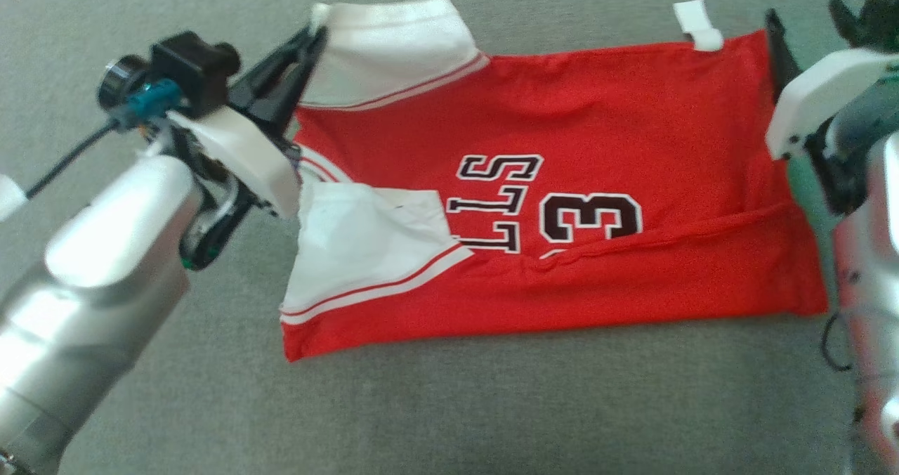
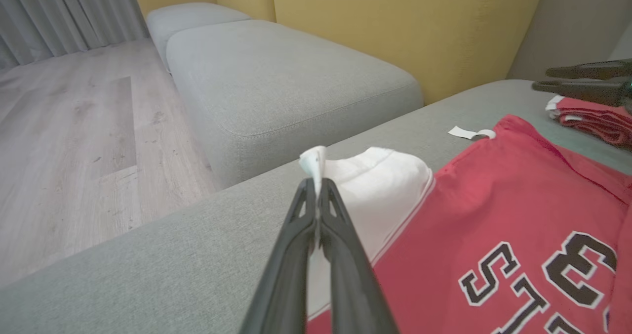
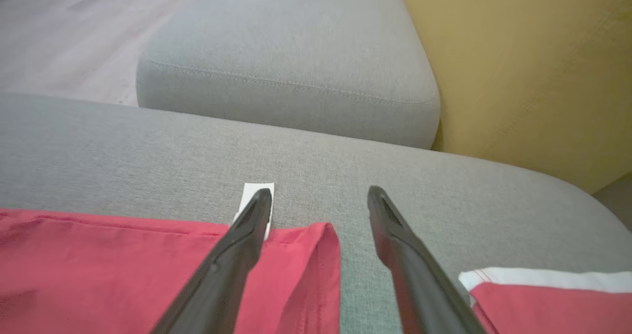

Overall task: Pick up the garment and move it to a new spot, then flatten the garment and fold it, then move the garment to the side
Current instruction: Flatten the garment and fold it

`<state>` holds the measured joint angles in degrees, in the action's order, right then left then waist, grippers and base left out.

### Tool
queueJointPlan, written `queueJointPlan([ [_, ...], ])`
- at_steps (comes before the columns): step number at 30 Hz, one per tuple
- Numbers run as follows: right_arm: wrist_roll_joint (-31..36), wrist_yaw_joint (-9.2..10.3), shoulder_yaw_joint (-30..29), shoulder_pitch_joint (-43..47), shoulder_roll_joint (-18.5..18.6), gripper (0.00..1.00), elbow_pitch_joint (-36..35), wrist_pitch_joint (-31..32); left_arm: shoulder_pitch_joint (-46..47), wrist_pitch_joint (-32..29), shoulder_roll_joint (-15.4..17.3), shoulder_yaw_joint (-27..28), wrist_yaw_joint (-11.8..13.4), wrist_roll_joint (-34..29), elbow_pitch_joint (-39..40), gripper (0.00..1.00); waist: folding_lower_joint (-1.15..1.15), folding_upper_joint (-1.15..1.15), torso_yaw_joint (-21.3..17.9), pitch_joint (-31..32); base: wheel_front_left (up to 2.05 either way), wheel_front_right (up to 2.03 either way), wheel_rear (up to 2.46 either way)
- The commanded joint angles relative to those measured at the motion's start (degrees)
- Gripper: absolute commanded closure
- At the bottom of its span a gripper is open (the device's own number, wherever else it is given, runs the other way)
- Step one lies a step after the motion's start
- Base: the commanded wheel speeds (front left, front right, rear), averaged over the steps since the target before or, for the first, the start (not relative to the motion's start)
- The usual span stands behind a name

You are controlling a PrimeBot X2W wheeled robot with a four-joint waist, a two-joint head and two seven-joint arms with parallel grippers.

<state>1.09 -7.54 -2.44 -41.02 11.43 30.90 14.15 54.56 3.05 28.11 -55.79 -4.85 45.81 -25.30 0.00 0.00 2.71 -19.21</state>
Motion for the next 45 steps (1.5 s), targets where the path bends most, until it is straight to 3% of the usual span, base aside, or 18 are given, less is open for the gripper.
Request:
queueJointPlan([
  [1,0.43,0.05,1.16,-3.04,1.40,0.00,0.91,1.02,1.75,-0.25,1.90,1.81,0.60,-0.79,2.75,1.00,0.00,0.00,1.72,-1.23,0.00,0.00,0.00],
  [11,4.14,0.05,2.37,-11.38,6.33,0.00,19.48,1.39,1.75,-2.28,1.66,0.37,2.10,-1.66,9.46,1.00,0.00,0.00,3.97,-3.86,0.00,0.00,0.00],
  [22,5.18,0.05,4.86,-16.30,6.56,0.00,29.63,-1.17,3.33,-2.96,2.56,1.15,2.71,-1.30,10.62,1.00,0.00,0.00,4.35,-6.35,0.00,0.00,0.00],
  [23,5.08,0.05,5.50,-16.56,6.54,0.69,30.56,-1.04,3.48,-3.01,2.63,1.21,2.74,-1.28,10.53,1.00,0.00,0.00,4.35,-6.47,0.00,0.00,0.00],
  [24,4.90,0.05,6.10,-16.86,6.60,1.00,31.32,-1.16,3.65,-3.06,2.71,1.30,2.77,-1.23,10.38,1.00,0.00,0.00,4.32,-6.57,0.00,0.00,0.00],
  [36,-4.13,0.05,7.10,-23.54,4.18,1.00,32.05,-12.68,9.85,-2.38,4.61,4.40,3.13,-1.56,1.78,1.00,0.00,0.00,0.38,-5.91,0.00,0.00,0.00],
  [45,-14.85,0.05,10.98,-29.22,2.46,1.00,28.64,-19.50,22.60,1.37,2.76,5.15,1.93,-6.53,-10.56,1.00,0.00,0.00,-2.80,-7.93,0.00,0.00,0.00],
])
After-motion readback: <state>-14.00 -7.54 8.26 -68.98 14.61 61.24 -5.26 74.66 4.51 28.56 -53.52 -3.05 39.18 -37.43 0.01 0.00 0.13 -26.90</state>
